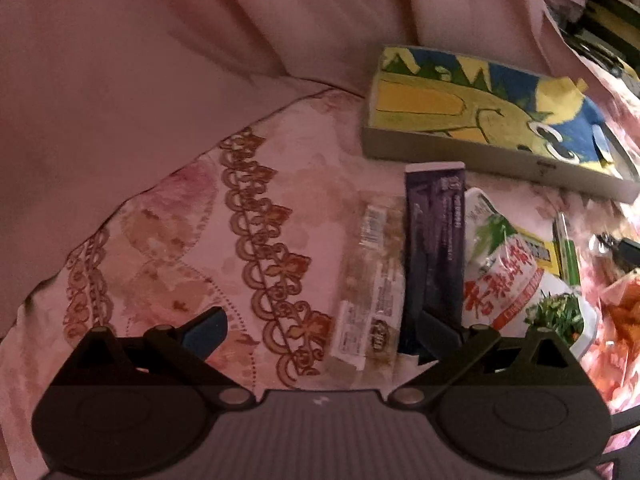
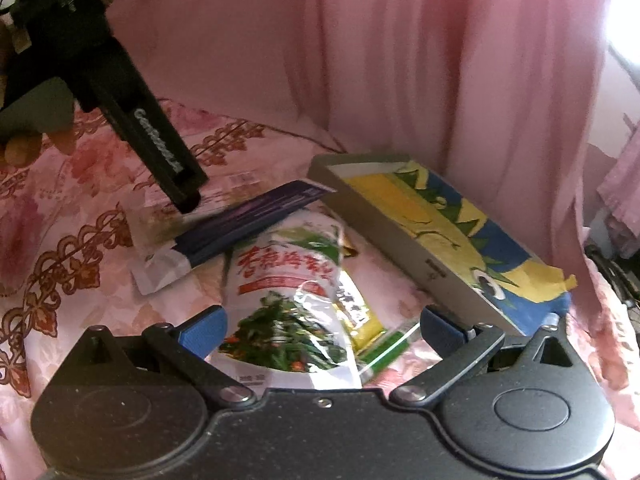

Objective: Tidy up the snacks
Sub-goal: 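Grasp the wrapped pastry bar with the left tool while the right tool grasps the seaweed bag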

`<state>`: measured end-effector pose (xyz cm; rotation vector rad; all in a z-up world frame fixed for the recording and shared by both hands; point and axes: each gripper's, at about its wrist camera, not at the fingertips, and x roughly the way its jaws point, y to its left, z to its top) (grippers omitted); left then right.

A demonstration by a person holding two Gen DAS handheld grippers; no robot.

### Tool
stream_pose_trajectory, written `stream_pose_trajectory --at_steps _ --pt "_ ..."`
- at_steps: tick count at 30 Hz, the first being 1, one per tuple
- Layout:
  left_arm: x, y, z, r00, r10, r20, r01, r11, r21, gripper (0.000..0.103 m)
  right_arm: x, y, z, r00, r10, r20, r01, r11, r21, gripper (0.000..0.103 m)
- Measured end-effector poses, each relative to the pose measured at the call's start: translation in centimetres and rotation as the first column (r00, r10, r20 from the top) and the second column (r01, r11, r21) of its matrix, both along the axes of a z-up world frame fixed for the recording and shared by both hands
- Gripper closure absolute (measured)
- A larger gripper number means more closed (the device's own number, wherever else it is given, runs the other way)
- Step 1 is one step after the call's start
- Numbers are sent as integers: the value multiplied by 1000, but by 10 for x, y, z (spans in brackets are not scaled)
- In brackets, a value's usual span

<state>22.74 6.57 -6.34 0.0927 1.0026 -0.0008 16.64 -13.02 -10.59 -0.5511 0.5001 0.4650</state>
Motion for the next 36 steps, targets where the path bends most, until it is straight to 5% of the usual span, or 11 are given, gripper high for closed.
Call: stream_pose_trajectory --at_steps 12,29,36 --pt "15 -6 -11 999 -40 14 40 999 -16 14 13 22 -15 1000 1 18 0 999 -45 3" --pt "28 -8 -19 997 -73 3 72 992 -102 57 27 28 -22 997 -47 -57 50 998 42 18" --pt "28 -4 -19 999 -54 -6 52 988 -143 58 18 30 -25 999 -13 -41 14 1000 22 28"
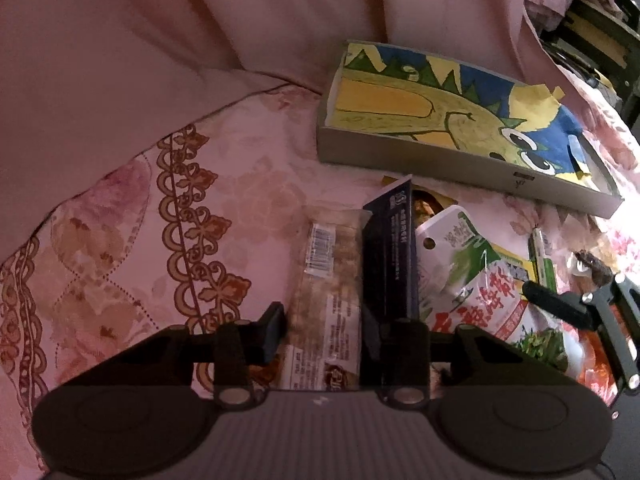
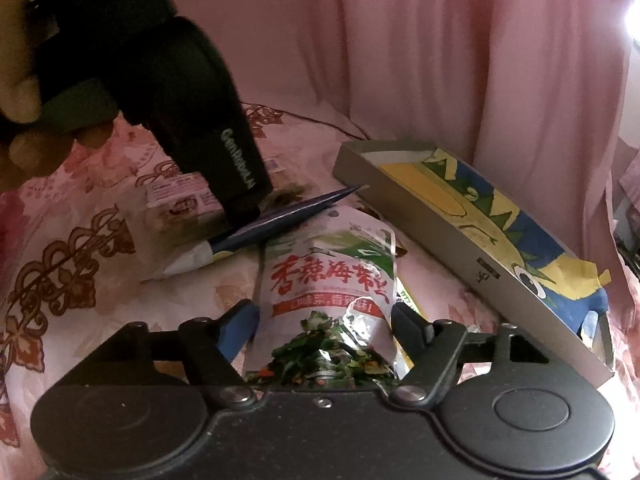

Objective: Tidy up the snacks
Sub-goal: 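Grasp the wrapped pastry bar with the left tool while the right tool grasps the seaweed bag, then carry the pastry bar and seaweed bag into the grey tray and release both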

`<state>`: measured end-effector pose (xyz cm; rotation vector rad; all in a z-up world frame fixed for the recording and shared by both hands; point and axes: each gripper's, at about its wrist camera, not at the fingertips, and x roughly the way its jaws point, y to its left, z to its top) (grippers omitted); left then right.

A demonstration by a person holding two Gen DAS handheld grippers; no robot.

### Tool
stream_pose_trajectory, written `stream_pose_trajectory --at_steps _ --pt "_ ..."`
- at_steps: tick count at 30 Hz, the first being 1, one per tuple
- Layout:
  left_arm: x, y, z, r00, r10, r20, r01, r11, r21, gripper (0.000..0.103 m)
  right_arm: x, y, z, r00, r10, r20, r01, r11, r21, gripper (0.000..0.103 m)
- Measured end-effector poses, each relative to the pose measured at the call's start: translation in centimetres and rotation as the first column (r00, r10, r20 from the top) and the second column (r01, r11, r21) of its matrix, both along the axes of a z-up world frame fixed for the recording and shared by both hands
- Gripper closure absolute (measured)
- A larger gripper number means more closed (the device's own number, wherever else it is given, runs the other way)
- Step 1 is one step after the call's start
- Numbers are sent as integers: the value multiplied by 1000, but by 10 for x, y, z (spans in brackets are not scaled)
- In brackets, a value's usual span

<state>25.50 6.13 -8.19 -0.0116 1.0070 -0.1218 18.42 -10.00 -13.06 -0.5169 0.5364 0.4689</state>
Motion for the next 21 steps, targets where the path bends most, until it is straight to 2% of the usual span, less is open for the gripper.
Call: stream_pose_trajectory --at_steps 5,10,15,21 --pt "0 5 3 999 38 -17 -39 998 -55 59 1 -2 1 1000 -10 -10 10 1000 15 31" --pt "-2 9 7 997 75 -13 -76 994 -76 59 -2 0 4 1000 -9 16 9 999 -33 46" --pt "-8 10 12 996 92 -5 -92 993 -76 59 -10 5 5 995 10 97 5 988 -152 59" --pt "-20 14 25 992 118 33 -112 983 -148 59 -25 -2 17 985 12 172 20 983 -183 63"
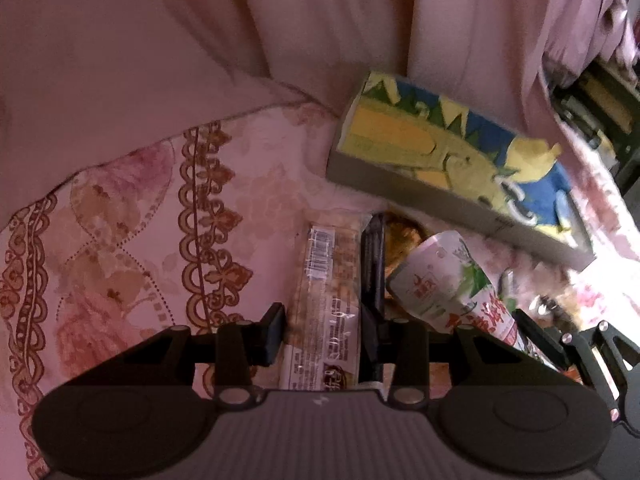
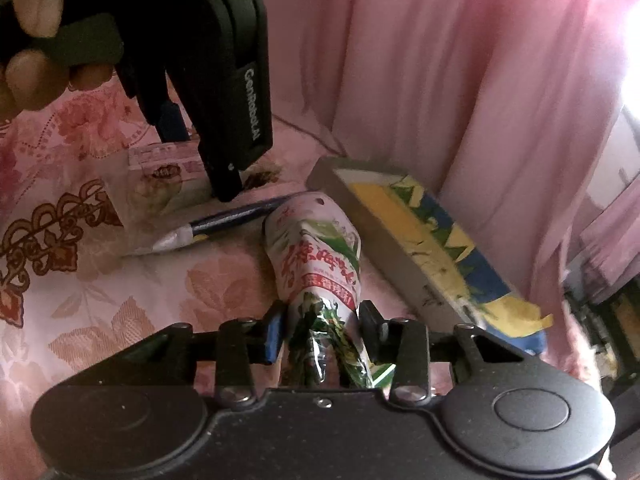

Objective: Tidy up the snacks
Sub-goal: 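Carry the pastry bar and seaweed bag into the grey tray and release both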

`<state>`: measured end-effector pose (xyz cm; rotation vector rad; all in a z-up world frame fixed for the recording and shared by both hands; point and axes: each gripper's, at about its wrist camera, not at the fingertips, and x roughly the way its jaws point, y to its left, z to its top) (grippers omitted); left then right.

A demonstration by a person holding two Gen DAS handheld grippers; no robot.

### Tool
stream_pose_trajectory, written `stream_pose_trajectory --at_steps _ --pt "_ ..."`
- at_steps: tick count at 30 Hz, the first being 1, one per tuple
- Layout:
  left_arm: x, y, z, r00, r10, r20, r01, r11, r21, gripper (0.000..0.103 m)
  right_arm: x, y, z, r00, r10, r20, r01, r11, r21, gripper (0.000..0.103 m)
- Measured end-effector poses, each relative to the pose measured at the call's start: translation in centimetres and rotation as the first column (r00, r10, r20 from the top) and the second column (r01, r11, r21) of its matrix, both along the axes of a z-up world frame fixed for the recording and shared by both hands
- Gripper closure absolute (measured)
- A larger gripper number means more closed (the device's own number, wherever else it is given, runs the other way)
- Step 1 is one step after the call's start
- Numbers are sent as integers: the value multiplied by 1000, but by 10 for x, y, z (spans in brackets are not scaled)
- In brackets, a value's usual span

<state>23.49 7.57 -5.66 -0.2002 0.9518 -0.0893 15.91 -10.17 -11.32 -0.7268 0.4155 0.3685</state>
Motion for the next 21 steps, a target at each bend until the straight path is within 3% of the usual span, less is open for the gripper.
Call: stream_pose_trajectory --at_steps 9,17,21 --pt "-4 -12 23 989 -8 149 12 1000 -25 59 5 -20 20 993 -57 101 56 998 18 63" --pt "61 -31 27 961 80 264 -34 984 -176 59 63 -46 51 973 -128 190 111 989 97 63" --pt "102 -42 20 948 110 300 -38 971 -234 59 108 -68 64 966 -199 166 165 967 196 63"
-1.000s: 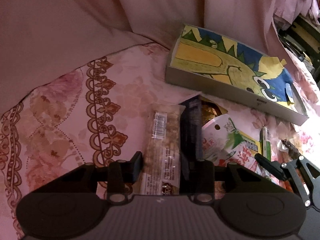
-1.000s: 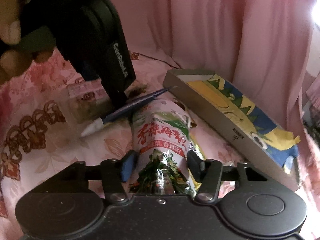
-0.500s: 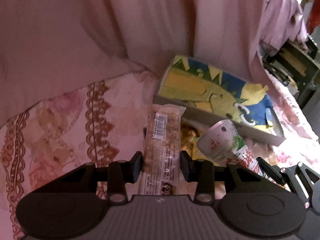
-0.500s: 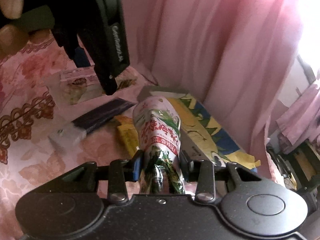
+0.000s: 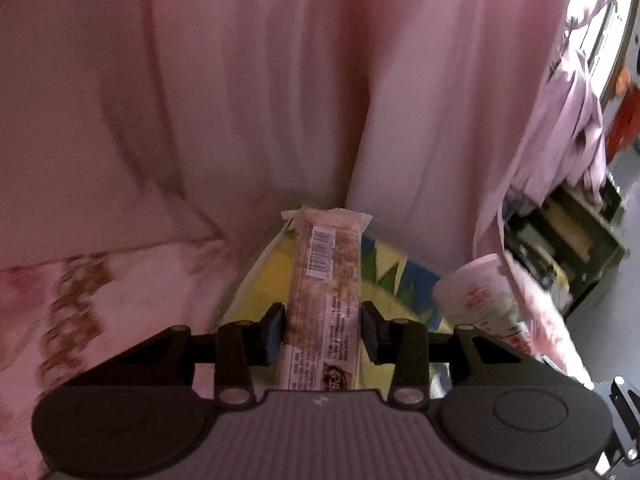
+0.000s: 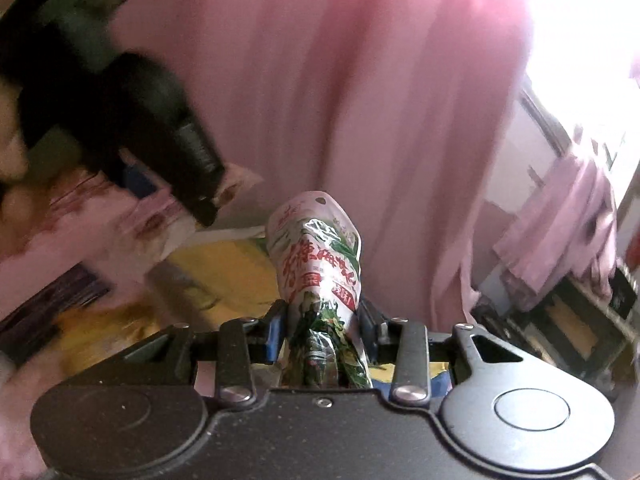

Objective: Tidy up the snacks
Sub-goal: 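Carry the pastry bar and seaweed bag into the grey tray and release both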

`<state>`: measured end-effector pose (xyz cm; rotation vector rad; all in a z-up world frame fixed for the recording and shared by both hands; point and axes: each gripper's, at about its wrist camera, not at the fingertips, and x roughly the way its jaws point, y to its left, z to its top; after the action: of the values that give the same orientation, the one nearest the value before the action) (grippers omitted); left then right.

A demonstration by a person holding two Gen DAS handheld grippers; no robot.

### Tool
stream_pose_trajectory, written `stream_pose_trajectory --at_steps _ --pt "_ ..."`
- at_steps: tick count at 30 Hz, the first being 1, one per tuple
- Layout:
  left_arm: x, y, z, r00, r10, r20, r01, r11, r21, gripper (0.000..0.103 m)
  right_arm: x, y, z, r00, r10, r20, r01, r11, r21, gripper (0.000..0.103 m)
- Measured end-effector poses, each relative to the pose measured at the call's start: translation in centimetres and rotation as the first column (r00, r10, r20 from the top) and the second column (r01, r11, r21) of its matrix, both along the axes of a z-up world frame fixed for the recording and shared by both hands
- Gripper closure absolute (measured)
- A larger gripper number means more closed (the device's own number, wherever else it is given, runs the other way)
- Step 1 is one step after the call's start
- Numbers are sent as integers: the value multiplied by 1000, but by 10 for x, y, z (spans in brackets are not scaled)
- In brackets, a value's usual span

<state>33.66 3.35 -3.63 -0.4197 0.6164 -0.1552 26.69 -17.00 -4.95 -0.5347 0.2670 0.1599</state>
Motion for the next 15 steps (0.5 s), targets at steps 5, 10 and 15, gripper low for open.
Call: stream_pose_trajectory --at_steps 5,10,15 --pt "36 -7 -21 1000 0 -4 0 999 -40 59 44 -16 -2 998 -46 -39 48 997 57 62" --pt "57 -9 -39 1000 -3 -18 2 999 -41 59 73 -22 -14 990 -77 -118 89 991 102 62" --pt "67 -11 -51 999 -19 -33 17 998 -67 59 92 -25 -31 977 -106 -183 126 987 100 62"
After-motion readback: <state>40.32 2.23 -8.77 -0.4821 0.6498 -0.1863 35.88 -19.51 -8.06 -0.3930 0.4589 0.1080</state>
